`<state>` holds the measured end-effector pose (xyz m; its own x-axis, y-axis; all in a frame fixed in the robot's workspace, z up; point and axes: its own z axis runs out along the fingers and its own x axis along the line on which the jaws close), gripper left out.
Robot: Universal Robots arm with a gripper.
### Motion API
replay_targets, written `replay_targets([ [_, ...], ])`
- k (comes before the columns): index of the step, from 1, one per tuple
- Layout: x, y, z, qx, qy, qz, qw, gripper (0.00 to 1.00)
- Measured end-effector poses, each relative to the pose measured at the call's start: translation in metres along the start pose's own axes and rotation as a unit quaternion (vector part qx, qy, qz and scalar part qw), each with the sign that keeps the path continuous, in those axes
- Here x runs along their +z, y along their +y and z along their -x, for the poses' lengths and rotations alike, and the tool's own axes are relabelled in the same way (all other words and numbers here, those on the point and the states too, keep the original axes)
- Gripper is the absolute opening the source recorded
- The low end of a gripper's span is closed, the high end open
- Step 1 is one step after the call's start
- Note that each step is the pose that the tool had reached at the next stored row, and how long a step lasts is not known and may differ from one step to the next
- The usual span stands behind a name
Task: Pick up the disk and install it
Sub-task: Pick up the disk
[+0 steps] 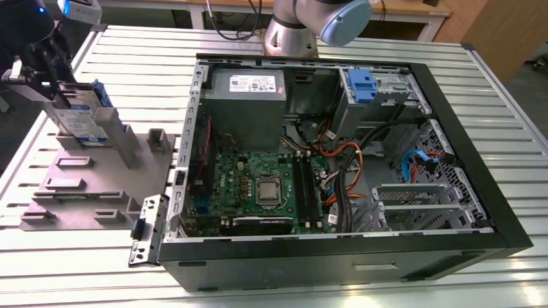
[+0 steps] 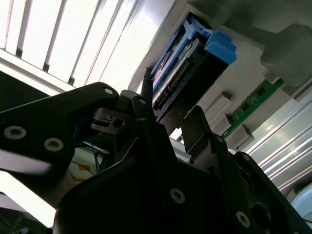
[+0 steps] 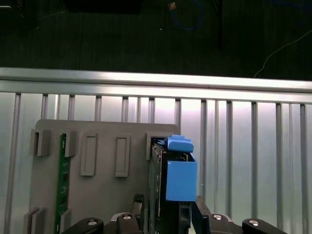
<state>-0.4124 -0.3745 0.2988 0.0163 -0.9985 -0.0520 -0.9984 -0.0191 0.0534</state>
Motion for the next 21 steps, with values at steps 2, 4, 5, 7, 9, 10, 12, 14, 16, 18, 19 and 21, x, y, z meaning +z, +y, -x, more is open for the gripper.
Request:
replay_targets([
  [2,0.0000,0.0001,0.0001,0.000,0.0000,-0.0001,1.00000,0.51],
  [4,0.0001,0.0000,0.0001,0.000,0.0000,-0.0001,1.00000,0.51],
  [5,0.0001,0.0000,0.0001,0.000,-0.0013,-0.0001,1.00000,0.51],
  [7,0.0001,0.0001,0.0001,-0.001,-0.0149,-0.0004,0.99989,0.51],
  [9,0.0000,0.0000,0.0001,-0.001,-0.0183,-0.0005,0.99983,0.51],
  [10,0.0000,0.0000,0.0002,-0.001,-0.0183,-0.0005,0.99983,0.51],
  [12,0.0001,0.0000,0.0001,-0.001,-0.0174,-0.0006,0.99985,0.51],
  [14,0.0000,-0.0001,0.0000,0.000,-0.0103,-0.0004,0.99995,0.51],
  [16,0.0000,0.0000,0.0000,0.000,-0.0030,-0.0002,1.00000,0.51],
  [18,0.0001,0.0000,0.0000,0.000,-0.0019,-0.0003,1.00000,0.51],
  [19,0.0001,0.0000,0.0000,0.000,-0.0019,-0.0003,1.00000,0.51],
  [21,0.0000,0.0000,0.0000,0.000,-0.0018,-0.0002,1.00000,0.51],
])
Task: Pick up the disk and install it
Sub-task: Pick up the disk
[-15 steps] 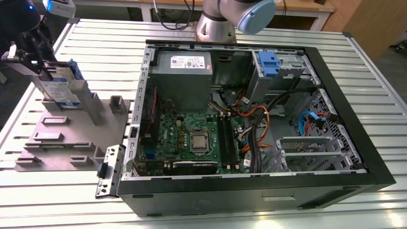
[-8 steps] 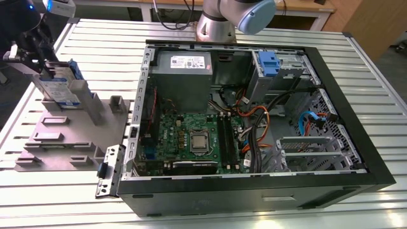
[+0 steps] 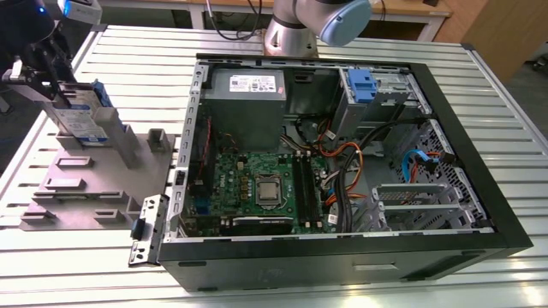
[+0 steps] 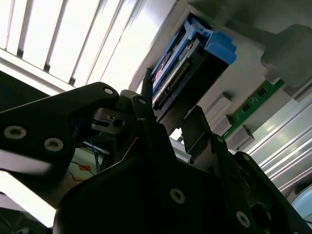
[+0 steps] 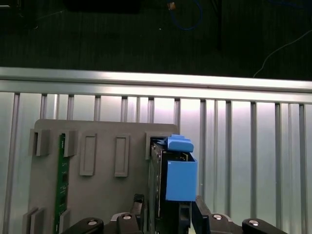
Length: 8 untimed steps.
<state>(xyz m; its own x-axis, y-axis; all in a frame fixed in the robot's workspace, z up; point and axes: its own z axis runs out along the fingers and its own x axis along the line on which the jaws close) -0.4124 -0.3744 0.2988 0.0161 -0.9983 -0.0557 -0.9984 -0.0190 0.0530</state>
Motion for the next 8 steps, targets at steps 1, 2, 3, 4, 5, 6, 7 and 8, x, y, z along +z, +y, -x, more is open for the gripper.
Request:
replay_targets([
  [1,0.0000,0.0000,0.0000,0.000,0.0000,0.0000,1.00000,0.51],
  [2,0.0000,0.0000,0.0000,0.000,0.0000,0.0000,1.00000,0.51],
  [3,0.0000,0.0000,0.0000,0.000,0.0000,0.0000,1.00000,0.49],
  [4,0.0000,0.0000,0.0000,0.000,0.0000,0.0000,1.00000,0.49],
  [5,0.0000,0.0000,0.0000,0.000,0.0000,0.0000,1.00000,0.42],
  [6,0.0000,0.0000,0.0000,0.000,0.0000,0.0000,1.00000,0.42],
  [7,0.0000,0.0000,0.0000,0.000,0.0000,0.0000,1.00000,0.42],
  [8,0.0000,0.0000,0.0000,0.000,0.0000,0.0000,1.00000,0.42],
])
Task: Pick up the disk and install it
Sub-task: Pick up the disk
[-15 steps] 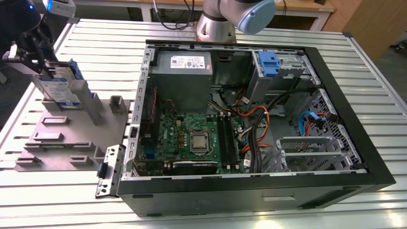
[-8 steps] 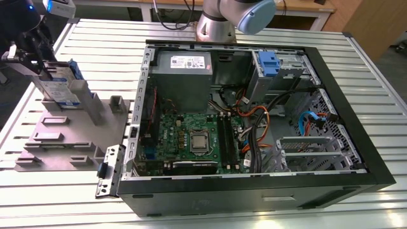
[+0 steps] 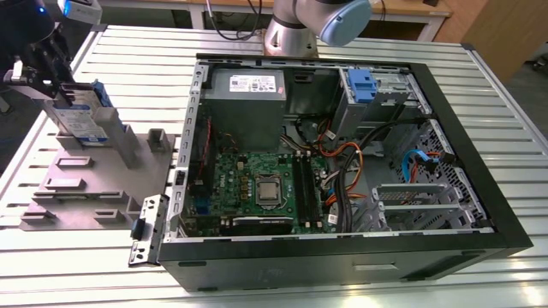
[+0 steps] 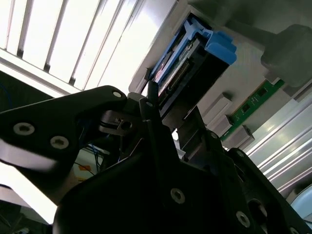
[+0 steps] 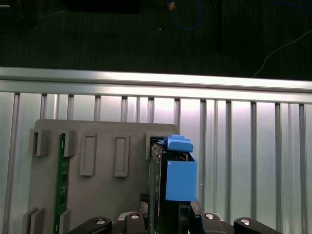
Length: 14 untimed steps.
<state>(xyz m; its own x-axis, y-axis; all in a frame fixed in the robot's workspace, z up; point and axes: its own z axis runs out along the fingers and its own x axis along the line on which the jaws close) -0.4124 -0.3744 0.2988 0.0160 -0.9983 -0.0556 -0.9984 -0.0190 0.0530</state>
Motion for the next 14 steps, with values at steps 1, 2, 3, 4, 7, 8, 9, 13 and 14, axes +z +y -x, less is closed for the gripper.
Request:
replay_targets([
  [1,0.0000,0.0000,0.0000,0.000,0.0000,0.0000,1.00000,0.42],
  [2,0.0000,0.0000,0.0000,0.000,0.0000,0.0000,1.00000,0.42],
  [3,0.0000,0.0000,0.0000,0.000,0.0000,0.0000,1.00000,0.42],
  [4,0.0000,0.0000,0.0000,0.000,0.0000,0.0000,1.00000,0.42],
  [7,0.0000,0.0000,0.0000,0.000,0.0000,0.0000,1.00000,0.42],
  [8,0.0000,0.0000,0.0000,0.000,0.0000,0.0000,1.00000,0.42],
  [9,0.0000,0.0000,0.0000,0.000,-0.0007,0.0000,1.00000,0.42],
  [13,0.0000,0.0000,0.0000,0.000,-0.0039,-0.0001,0.99999,0.42],
  [14,0.0000,0.0000,0.0000,0.000,-0.0041,-0.0001,0.99999,0.42],
])
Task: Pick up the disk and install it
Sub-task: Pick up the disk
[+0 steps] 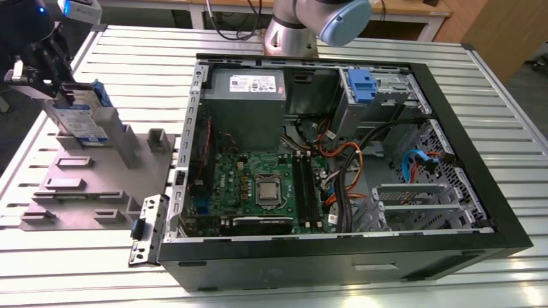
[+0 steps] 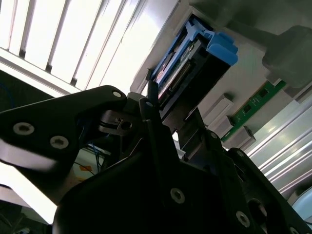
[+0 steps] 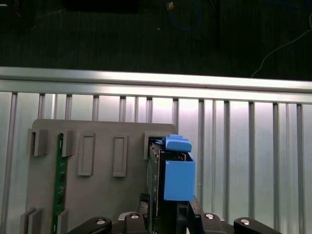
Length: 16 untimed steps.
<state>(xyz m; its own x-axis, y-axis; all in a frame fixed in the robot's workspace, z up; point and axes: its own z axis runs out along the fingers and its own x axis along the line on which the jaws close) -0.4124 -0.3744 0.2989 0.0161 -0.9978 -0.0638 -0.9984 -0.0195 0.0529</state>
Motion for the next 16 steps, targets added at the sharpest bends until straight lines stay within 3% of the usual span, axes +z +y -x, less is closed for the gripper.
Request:
replay_targets([
  [7,0.0001,0.0000,0.0000,0.000,-0.0012,-0.0001,1.00000,0.42],
  [9,0.0000,0.0000,0.0000,0.000,-0.0015,0.0000,1.00000,0.35],
  [16,0.0000,0.0000,0.0000,0.000,-0.0027,-0.0001,1.00000,0.35],
])
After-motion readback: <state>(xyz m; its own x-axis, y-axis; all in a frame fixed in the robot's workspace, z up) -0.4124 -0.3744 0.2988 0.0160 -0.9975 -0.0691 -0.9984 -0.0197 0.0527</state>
